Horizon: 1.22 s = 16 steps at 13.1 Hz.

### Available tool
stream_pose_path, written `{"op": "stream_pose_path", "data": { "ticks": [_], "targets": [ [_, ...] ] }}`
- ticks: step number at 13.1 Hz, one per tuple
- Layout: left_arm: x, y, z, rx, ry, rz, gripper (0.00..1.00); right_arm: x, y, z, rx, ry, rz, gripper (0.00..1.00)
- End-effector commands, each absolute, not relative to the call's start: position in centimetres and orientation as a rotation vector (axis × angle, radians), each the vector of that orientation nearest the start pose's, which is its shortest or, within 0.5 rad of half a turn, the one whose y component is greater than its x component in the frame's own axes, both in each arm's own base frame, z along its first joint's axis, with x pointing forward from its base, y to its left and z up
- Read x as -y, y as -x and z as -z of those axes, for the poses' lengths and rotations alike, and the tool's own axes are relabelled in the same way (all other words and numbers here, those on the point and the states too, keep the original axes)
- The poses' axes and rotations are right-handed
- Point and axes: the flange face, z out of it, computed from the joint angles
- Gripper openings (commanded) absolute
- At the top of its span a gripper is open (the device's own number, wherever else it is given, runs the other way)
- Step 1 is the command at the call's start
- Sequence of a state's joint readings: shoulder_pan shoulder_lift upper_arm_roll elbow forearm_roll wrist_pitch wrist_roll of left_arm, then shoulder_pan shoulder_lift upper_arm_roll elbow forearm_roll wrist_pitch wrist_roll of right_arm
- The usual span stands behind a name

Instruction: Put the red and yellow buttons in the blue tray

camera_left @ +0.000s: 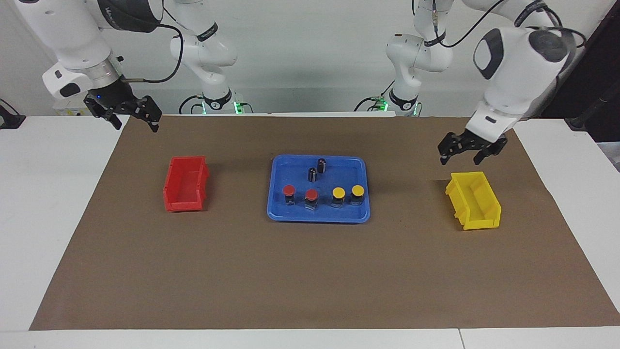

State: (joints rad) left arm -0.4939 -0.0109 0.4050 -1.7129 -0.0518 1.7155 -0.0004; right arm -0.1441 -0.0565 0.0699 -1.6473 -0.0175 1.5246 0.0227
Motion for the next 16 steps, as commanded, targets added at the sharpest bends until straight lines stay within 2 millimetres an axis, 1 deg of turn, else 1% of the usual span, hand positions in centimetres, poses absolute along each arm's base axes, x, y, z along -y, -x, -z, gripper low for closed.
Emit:
{"op": "stream_pose_path", "data": {
  "ticks": [1,2,3,5,7,8,11,12,14,16],
  "targets": [
    [2.6,-54.4,-60.8,-0.199,3.181,-0.012,1.0,4.0,-53.3,-62.2,-0.103,3.153,-0.11,1.0],
    [2.1,-54.2,-61.3,-0.193,3.181,-0.028,1.0,3.9,-53.4,-62.1,-0.1,3.152,-0.112,1.0],
    [1.8,-54.2,-61.4,-0.186,3.181,-0.033,1.0,3.8,-53.4,-62.1,-0.098,3.153,-0.12,1.0],
    [1.7,-54.2,-61.3,-0.227,3.178,-0.034,1.0,3.4,-53.2,-62.0,-0.088,3.151,-0.139,1.0],
    [1.6,-54.3,-61.3,-0.224,3.178,-0.027,1.0,3.1,-53.1,-62.0,-0.076,3.152,-0.136,1.0],
    [1.2,-54.3,-61.3,-0.212,3.179,-0.032,1.0,3.0,-53.0,-61.9,-0.064,3.151,-0.144,1.0],
    [1.8,-54.4,-61.3,-0.207,3.18,-0.029,1.0,3.1,-53.0,-62.0,-0.05,3.15,-0.141,1.0],
    [1.1,-54.5,-61.5,-0.188,3.183,-0.025,1.0,3.1,-53.0,-62.0,-0.049,3.15,-0.141,1.0],
    [1.2,-54.2,-61.6,-0.197,3.178,-0.04,1.0,3.1,-53.0,-62.0,-0.052,3.15,-0.141,1.0],
    [2.0,-54.2,-61.7,-0.221,3.171,-0.032,1.0,3.1,-53.0,-62.0,-0.052,3.148,-0.141,1.0]
  ]
}}
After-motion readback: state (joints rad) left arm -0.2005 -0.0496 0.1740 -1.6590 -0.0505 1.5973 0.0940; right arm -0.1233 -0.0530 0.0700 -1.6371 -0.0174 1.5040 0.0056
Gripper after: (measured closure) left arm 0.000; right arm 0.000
